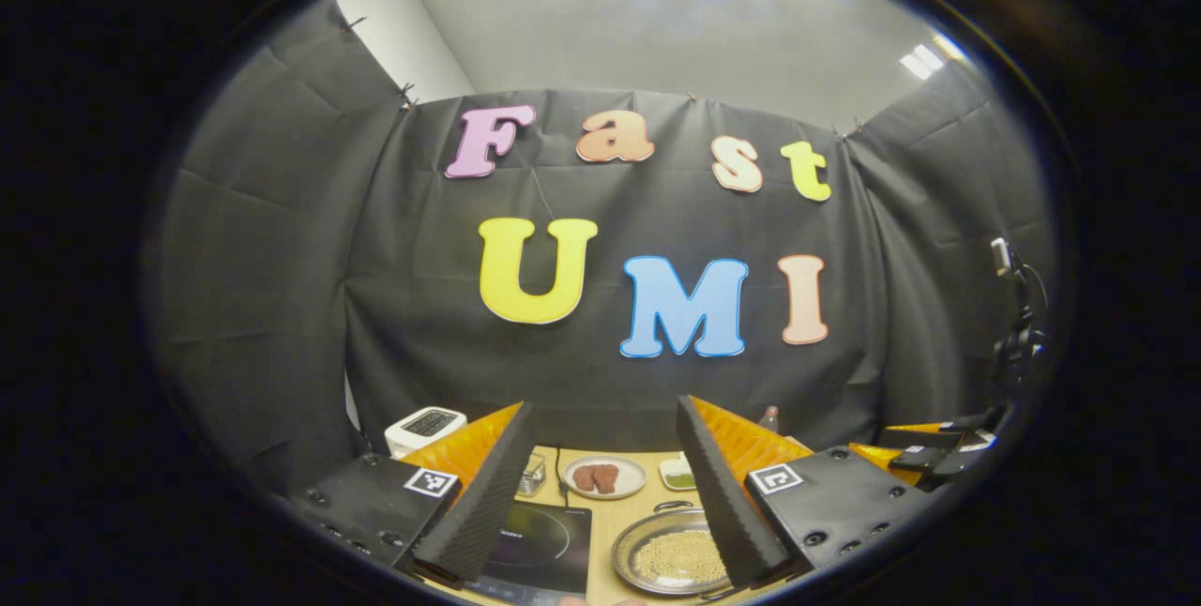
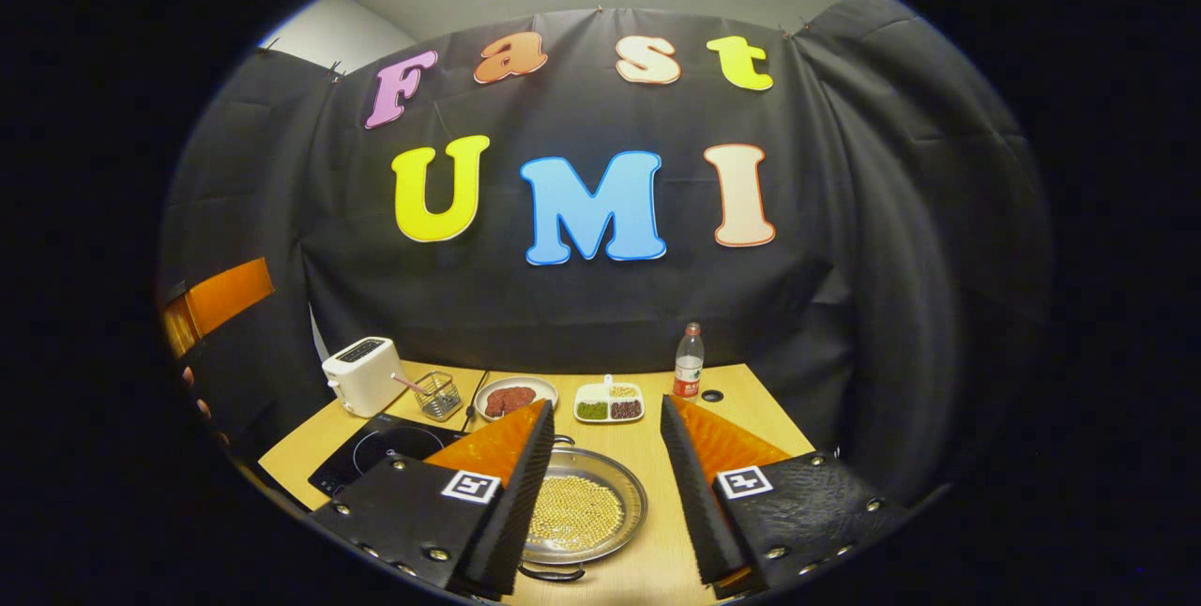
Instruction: First push the handle of the pot to place it horizontally, then grasp the pot with both hands and set it on the induction cooktop.
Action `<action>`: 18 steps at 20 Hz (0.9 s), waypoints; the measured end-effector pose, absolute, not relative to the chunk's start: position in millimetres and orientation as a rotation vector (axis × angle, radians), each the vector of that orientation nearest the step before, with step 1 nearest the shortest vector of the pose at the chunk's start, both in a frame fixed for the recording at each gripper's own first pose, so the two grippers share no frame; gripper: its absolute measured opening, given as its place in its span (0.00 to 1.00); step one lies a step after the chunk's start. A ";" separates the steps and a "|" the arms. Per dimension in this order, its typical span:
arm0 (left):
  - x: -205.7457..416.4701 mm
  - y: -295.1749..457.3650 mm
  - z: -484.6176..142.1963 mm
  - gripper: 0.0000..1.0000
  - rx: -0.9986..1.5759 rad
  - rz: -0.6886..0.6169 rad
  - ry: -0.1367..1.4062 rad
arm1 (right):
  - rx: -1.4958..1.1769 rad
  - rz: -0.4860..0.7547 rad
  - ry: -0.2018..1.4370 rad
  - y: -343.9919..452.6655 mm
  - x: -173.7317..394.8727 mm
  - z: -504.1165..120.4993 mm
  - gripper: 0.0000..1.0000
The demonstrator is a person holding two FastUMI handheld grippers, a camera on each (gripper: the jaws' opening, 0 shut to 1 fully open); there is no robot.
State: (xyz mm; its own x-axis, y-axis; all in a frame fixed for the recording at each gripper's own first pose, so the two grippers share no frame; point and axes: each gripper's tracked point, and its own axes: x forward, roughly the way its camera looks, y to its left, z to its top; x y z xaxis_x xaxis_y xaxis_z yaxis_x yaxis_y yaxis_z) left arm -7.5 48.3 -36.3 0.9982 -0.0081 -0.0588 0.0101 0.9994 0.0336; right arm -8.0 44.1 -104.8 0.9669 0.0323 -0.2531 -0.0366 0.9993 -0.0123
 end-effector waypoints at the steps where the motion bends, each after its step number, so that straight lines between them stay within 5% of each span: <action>1: -7.6 49.9 -38.2 0.95 0.032 -0.009 0.062 | -0.010 0.037 0.279 46.5 -4.9 -115.9 0.60; 3: -9.3 53.7 -40.5 0.95 0.033 -0.011 0.067 | -0.006 0.049 0.330 53.8 -5.6 -129.7 0.50; 4: -9.1 56.1 -41.0 0.97 0.035 -0.013 0.070 | 0.001 0.078 0.360 63.2 -7.1 -139.4 0.19; 5: -9.7 57.6 -41.7 0.96 0.036 -0.015 0.072 | 0.001 0.115 0.392 73.3 -9.4 -147.8 0.15; 7: -10.5 61.7 -43.7 0.97 0.034 -0.021 0.075 | -0.020 0.128 0.448 76.2 -15.3 -166.3 0.19; 10: -13.5 68.2 -48.7 0.99 0.027 -0.033 0.084 | -0.011 0.163 0.550 90.3 -21.0 -199.4 0.02; 18: -20.0 83.3 -63.8 0.99 0.033 -0.041 0.119 | 0.030 0.260 0.894 123.4 -68.7 -292.5 0.02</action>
